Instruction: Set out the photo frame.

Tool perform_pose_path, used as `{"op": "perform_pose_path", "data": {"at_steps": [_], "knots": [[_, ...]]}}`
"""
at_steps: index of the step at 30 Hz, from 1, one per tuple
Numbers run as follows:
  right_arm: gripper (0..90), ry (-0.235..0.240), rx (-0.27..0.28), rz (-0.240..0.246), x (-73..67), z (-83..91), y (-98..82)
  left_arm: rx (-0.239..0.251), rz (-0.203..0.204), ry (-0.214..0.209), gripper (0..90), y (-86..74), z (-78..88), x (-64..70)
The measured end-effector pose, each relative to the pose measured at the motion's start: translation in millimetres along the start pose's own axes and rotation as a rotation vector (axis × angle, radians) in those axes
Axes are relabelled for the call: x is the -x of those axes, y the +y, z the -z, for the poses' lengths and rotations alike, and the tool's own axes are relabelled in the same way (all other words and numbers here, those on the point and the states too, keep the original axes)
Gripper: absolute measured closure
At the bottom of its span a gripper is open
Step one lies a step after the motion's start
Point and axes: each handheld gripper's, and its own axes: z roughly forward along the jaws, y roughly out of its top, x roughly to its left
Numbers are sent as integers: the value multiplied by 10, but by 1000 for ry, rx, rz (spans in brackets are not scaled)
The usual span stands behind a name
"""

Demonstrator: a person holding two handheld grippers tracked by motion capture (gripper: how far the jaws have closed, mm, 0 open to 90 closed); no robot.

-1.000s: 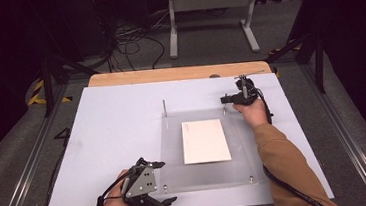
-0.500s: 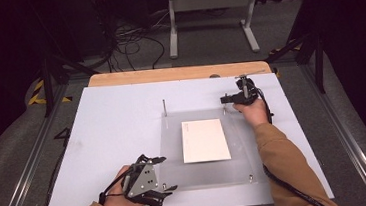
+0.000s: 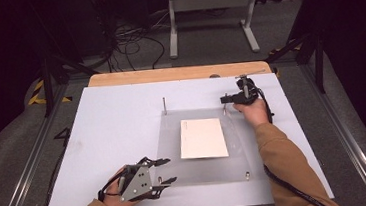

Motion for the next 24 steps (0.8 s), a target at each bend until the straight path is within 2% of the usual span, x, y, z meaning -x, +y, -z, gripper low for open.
{"op": "perform_pose_path", "data": {"at_steps": [1,2,6,8,10,11,12,13,14,15,16,17,19,20,21,23,24], "knots": [[843,0,0,0,0,0,0,0,0,0,485,0,0,0],[842,10,8,30,10,1,-10,3,-6,0,495,10,3,-8],[821,9,23,68,4,10,-33,12,1,3,507,11,16,-34],[679,-16,41,116,-19,34,-53,29,25,19,522,13,42,-54],[609,-21,57,130,-10,86,-70,40,42,31,534,29,64,-82],[609,-21,57,130,-10,86,-70,40,42,31,540,29,64,-82],[532,-21,86,148,-9,194,-99,50,56,30,545,50,81,-118],[532,-21,86,148,-9,194,-99,50,56,30,548,50,81,-118],[474,-22,113,186,-33,302,-127,72,73,23,552,76,88,-170],[450,-25,133,219,-58,386,-153,72,73,23,556,76,88,-170],[434,-23,143,237,-72,436,-170,82,90,24,562,103,101,-202],[434,-23,143,237,-72,436,-170,82,90,24,569,103,101,-202],[382,-4,174,290,-115,581,-228,86,101,27,575,145,113,-237],[389,4,187,326,-137,644,-259,85,104,28,578,163,117,-248],[397,-8,213,427,-210,768,-347,82,105,31,584,189,120,-260],[395,-7,221,476,-263,863,-427,81,108,31,586,211,122,-275],[395,-7,221,476,-263,863,-427,81,108,31,588,211,122,-275]]}}
